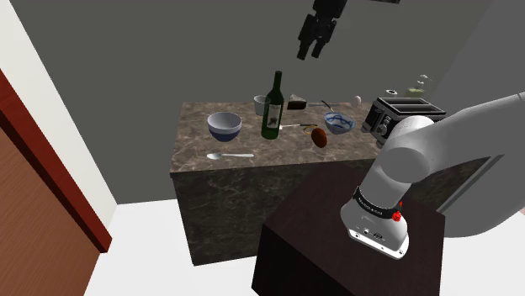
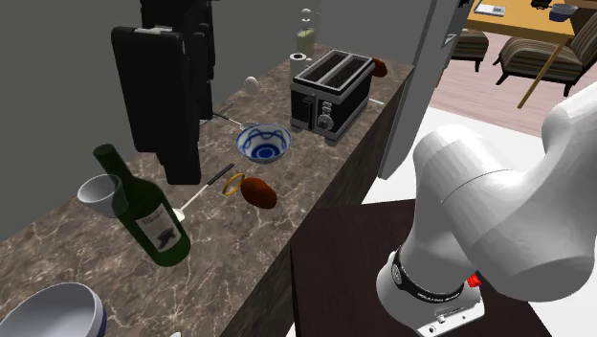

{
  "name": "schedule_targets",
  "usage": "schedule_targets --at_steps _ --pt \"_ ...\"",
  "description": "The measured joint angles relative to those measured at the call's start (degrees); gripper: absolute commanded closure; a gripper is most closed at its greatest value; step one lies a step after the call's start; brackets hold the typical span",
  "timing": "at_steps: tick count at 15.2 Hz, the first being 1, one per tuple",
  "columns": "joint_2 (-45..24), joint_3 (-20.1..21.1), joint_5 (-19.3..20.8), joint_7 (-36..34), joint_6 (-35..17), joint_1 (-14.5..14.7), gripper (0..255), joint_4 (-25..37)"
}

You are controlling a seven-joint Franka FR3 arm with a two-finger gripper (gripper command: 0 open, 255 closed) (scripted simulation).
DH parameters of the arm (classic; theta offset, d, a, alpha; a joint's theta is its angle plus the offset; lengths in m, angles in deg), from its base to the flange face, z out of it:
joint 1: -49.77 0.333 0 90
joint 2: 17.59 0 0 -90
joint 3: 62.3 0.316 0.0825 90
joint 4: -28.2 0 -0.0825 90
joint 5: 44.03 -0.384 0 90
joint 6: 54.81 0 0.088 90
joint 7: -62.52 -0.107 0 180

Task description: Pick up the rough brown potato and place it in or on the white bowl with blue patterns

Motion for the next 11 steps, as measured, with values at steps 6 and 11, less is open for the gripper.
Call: schedule_targets --at_steps 6,11 --pt "-2.67 0.06 2.31 -2.06 -4.83 -2.47 0 -4.11" --pt "-6.98 0.43 5.17 -5.50 -11.70 -5.49 0 -9.05"
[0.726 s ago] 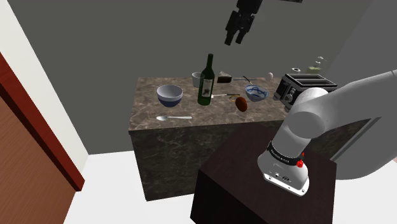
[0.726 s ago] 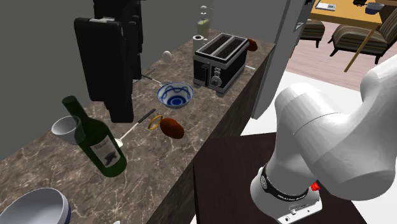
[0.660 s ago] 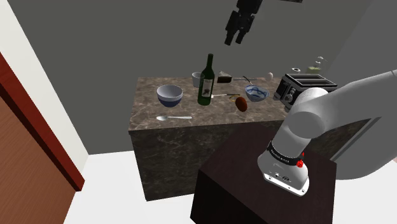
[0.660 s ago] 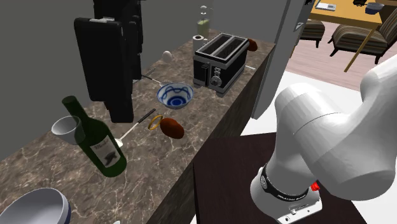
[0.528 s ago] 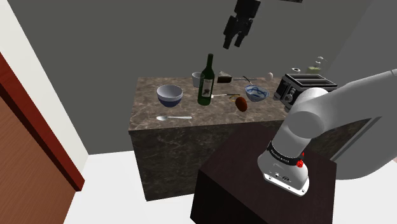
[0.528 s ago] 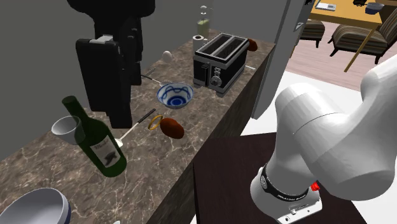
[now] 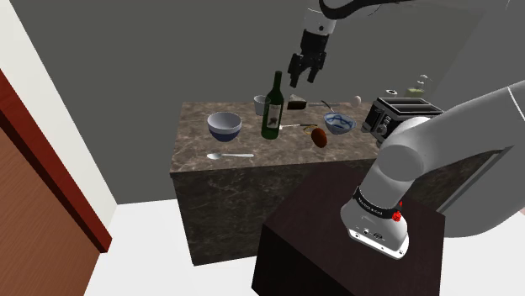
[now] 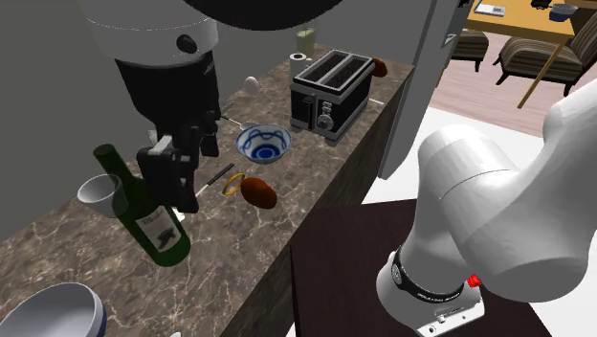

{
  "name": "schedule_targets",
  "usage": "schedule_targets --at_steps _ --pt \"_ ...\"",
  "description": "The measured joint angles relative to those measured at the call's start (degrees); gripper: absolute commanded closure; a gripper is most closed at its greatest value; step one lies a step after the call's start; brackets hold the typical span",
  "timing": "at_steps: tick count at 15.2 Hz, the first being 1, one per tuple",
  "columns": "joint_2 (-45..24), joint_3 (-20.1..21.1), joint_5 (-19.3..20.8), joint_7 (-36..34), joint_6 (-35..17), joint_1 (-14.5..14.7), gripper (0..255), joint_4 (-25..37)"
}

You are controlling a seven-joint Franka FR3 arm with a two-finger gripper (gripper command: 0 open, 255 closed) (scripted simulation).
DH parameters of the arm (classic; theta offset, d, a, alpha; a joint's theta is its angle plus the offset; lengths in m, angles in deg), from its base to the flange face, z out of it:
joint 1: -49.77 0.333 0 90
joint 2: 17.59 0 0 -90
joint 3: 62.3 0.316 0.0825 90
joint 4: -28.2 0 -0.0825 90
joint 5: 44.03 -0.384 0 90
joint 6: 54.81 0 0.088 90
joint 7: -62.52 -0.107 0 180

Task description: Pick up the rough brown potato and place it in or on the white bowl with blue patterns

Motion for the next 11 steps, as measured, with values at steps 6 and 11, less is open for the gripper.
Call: schedule_targets --at_steps 6,11 --pt "-6.89 -0.33 4.18 -4.23 -8.12 -4.27 0 -4.04" --pt "-13.56 -0.33 8.05 -9.09 -15.00 -7.81 0 -6.73"
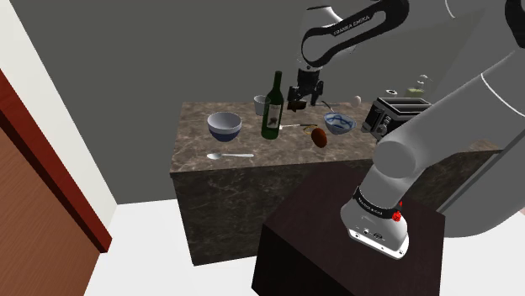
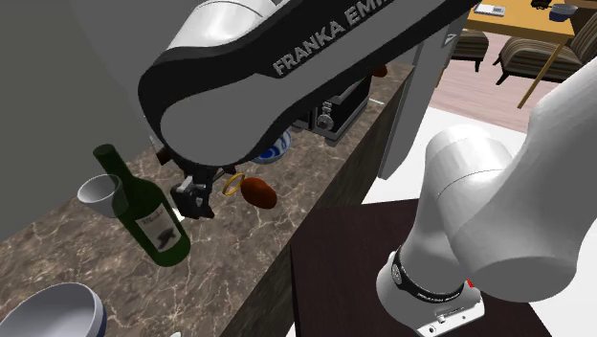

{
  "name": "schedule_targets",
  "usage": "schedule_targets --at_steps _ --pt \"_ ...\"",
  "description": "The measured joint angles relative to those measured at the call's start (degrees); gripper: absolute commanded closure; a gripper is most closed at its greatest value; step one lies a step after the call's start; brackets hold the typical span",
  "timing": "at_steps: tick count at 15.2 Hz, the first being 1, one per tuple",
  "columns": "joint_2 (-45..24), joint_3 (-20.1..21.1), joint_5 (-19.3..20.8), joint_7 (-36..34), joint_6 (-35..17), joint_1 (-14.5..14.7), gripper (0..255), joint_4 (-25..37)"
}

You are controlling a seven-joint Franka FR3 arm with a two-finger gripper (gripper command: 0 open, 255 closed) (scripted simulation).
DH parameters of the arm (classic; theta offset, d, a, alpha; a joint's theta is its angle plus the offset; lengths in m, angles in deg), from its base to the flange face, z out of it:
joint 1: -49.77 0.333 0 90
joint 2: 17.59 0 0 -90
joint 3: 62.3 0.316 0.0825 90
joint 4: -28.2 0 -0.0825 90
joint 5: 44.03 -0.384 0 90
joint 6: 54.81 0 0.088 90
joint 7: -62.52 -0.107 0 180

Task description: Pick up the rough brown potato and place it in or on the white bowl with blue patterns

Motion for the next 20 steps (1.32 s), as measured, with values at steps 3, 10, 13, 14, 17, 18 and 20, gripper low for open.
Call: schedule_targets --at_steps 3,10,13,14,17,18,20 --pt "-4.13 -0.63 2.95 -2.63 -3.74 -2.60 0 -1.02" --pt "-14.20 -1.89 10.61 -11.00 -10.98 -8.04 0 -1.81" --pt "-20.52 -3.27 14.70 -14.83 -14.53 -10.54 0 -0.48" --pt "-22.33 -3.84 16.05 -16.03 -15.48 -11.30 0 -0.12" --pt "-25.49 -4.87 18.75 -18.86 -17.40 -12.44 0 0.11" --pt "-26.20 -5.04 19.30 -19.40 -18.18 -12.60 0 -0.06" --pt "-27.95 -5.45 20.31 -20.10 -19.88 -12.95 0 -0.03"
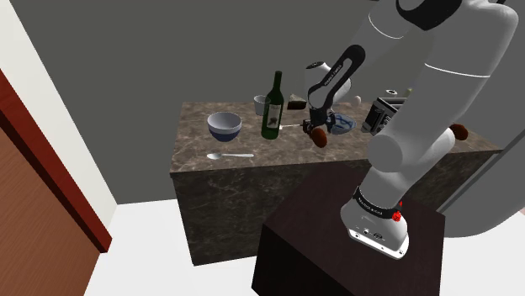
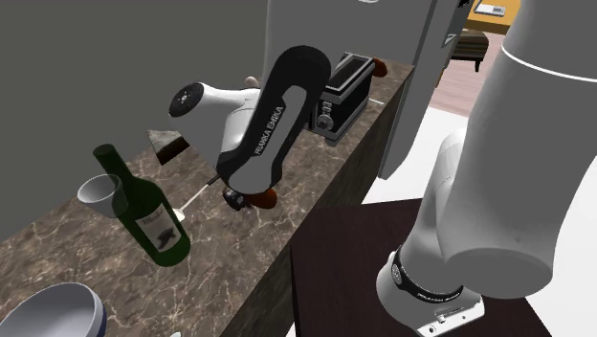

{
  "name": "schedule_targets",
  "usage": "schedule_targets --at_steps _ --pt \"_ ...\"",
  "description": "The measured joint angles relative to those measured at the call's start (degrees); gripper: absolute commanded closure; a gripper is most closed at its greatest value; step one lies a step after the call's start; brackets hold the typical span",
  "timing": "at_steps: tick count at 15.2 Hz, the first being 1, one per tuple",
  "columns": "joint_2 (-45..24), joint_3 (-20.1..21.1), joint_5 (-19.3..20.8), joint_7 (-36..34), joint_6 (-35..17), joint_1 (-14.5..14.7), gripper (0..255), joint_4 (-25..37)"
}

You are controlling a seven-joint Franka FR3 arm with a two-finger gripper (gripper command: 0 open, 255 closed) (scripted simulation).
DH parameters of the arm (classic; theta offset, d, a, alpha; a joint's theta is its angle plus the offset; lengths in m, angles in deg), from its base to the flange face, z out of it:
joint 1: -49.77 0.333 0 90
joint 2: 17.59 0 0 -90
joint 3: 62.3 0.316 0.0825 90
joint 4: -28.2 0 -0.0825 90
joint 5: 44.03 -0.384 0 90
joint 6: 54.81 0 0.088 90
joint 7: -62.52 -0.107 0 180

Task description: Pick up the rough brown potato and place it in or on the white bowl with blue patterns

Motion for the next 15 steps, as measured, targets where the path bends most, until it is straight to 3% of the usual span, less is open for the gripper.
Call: schedule_targets --at_steps 4,10,11,15 --pt "-2.87 -0.71 1.88 -1.33 -3.09 -0.51 0 -0.22" --pt "-3.36 -0.84 2.23 -1.56 -3.65 -0.59 0 -0.25" --pt "-3.36 -0.84 2.23 -1.56 -3.65 -0.59 255 -0.25" --pt "-3.32 -0.83 2.22 -1.55 -3.61 -0.59 255 -0.26"
